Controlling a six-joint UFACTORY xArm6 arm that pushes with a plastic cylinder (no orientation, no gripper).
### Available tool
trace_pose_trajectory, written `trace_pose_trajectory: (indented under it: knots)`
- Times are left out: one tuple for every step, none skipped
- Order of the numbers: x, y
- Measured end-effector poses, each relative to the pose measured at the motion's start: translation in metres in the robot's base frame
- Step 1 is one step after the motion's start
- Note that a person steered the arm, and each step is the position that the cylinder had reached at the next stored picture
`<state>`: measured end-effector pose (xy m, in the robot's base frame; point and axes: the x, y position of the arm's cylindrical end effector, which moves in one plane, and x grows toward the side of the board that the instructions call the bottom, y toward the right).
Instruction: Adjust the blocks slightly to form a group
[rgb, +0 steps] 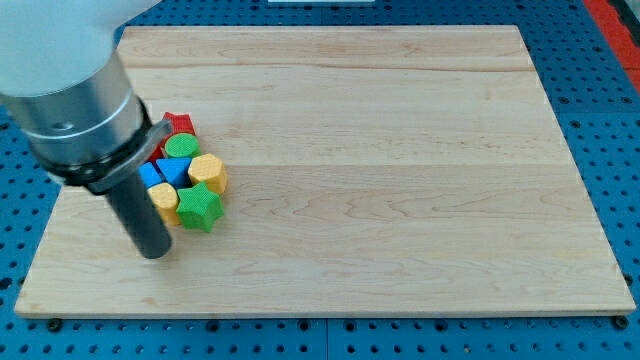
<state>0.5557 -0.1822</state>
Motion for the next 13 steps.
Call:
trace_pose_trajectory:
  knots:
    - [-0.035, -0.064]
    - [-0.122, -0.086]
    - [-0.197, -0.065]
    - [-0.216, 0.050]
    - [-0.215, 0.084]
    - [-0.215, 0.080]
    - [-0.215, 0.068]
    - [-0.195, 0.036]
    - [-0.171, 0.014]
    - [-0.171, 0.017]
    - [-0.177, 0.032]
    - [-0.180, 0.037]
    - [-0.202, 0.074]
